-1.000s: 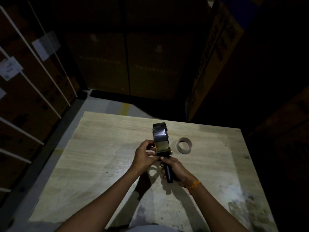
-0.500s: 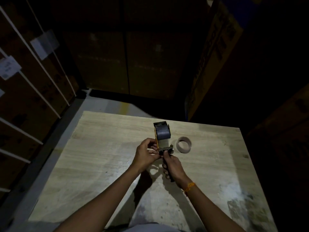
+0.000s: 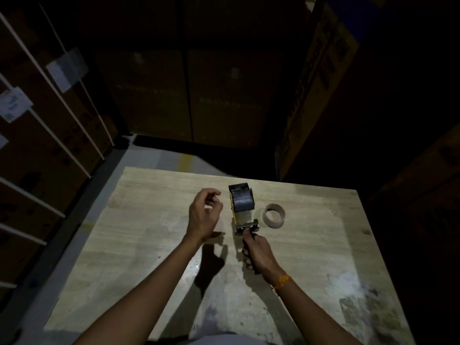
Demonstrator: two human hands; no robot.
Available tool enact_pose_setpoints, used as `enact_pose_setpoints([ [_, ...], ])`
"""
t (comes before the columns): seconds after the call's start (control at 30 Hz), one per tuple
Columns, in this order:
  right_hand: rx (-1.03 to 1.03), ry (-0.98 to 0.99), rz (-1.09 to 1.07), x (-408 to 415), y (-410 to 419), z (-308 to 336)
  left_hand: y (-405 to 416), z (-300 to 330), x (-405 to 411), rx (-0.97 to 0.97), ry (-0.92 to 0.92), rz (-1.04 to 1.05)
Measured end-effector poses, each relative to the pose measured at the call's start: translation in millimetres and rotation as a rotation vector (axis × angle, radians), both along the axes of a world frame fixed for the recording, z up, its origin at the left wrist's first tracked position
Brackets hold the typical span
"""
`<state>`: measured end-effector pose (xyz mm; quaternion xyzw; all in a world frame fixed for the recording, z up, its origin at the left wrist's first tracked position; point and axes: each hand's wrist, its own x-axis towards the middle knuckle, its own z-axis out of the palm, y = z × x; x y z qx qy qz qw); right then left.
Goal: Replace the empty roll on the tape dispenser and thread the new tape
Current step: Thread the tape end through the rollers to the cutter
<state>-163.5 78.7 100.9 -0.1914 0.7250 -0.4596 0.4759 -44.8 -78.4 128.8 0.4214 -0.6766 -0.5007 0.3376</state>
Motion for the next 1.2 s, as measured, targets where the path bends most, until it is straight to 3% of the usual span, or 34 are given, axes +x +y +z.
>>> enact_pose_setpoints([
  [0.23, -0.027, 0.010, 0.023, 5.2, -1.0, 5.7, -46.7, 44.9, -22.6, 0.064, -0.218, -0.008],
  [0.87, -0.030, 0.086, 0.034, 1.7, -4.1, 11.5, -66.1, 65.3, -41.9, 0.462, -0.243, -0.082],
  [0.97, -0.045, 0.105, 0.045, 3.0, -4.6, 7.8, -66.7, 73.2, -43.6, 0.570, -0.306, -0.118],
  [1.2, -0.068, 0.147, 0.090, 6.1, -2.0, 2.5, -74.4, 81.1, -43.1, 0.582, -0.492, -0.236],
])
